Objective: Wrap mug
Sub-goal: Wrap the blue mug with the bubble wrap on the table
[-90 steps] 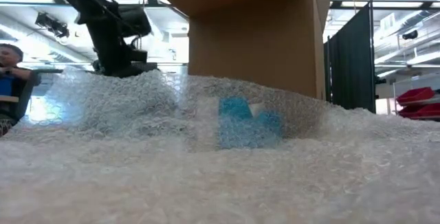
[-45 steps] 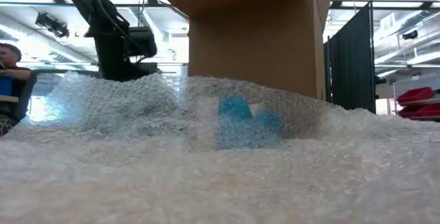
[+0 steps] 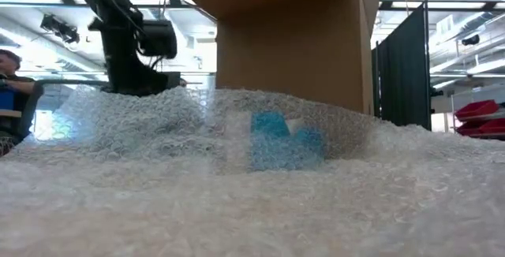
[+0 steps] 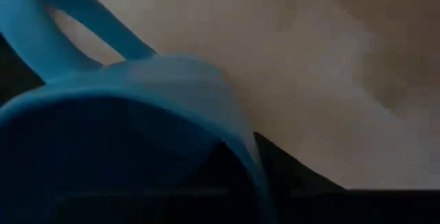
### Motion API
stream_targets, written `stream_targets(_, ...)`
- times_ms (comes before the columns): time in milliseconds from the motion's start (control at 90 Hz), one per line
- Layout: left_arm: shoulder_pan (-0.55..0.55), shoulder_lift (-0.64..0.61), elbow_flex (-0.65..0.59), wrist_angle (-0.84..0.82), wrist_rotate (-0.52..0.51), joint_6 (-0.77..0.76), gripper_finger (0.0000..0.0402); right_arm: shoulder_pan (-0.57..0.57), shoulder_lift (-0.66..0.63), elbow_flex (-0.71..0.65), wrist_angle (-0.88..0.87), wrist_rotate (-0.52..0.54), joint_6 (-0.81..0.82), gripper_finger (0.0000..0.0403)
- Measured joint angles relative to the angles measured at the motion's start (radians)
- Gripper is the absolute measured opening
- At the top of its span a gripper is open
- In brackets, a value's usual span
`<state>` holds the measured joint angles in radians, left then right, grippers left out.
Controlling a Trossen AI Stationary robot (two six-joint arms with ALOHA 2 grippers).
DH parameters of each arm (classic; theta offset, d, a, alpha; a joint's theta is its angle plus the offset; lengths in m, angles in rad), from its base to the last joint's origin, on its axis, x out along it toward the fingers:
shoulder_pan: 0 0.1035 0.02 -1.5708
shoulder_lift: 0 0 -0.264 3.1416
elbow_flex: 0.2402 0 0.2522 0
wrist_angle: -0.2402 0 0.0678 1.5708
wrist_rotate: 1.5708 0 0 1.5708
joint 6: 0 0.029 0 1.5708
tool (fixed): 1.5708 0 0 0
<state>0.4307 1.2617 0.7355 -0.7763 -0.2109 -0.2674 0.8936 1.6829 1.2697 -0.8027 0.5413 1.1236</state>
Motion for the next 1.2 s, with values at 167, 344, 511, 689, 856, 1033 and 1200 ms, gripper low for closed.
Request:
stream_targets(167, -0.211, -0.155, -0.001, -0.065, 0.042, -0.176, 0.0002, -0.006, 0.000, 0.000, -0.007, -0.007, 0.000, 0.0021)
stream_targets(344, -0.453, -0.314, -0.001, 0.002, 0.020, -0.391, 0.0002, -0.007, 0.000, 0.000, -0.007, -0.008, 0.000, 0.0021)
stream_targets(511, -0.734, -0.357, -0.001, 0.280, -0.001, -0.444, 0.0001, -0.006, 0.000, -0.005, -0.003, -0.013, 0.039, 0.0021)
stream_targets(689, -1.015, -0.249, 0.000, 0.711, -0.116, -0.313, 0.0001, 0.009, 0.000, -0.050, 0.068, -0.013, 0.086, 0.0021)
stream_targets(856, -1.138, -0.031, 0.008, 1.063, -0.287, -0.203, 0.0000, 0.017, 0.000, -0.083, 0.135, -0.017, 0.087, 0.0021)
stream_targets(1033, -1.134, 0.228, 0.207, 0.963, -0.271, -0.179, 0.0000, 0.008, 0.000, -0.083, 0.137, -0.024, 0.061, 0.0021)
stream_targets(1200, -1.094, 0.417, 0.507, 0.602, -0.249, -0.179, 0.0000, -0.020, 0.000, -0.083, 0.144, -0.079, 0.034, 0.0021)
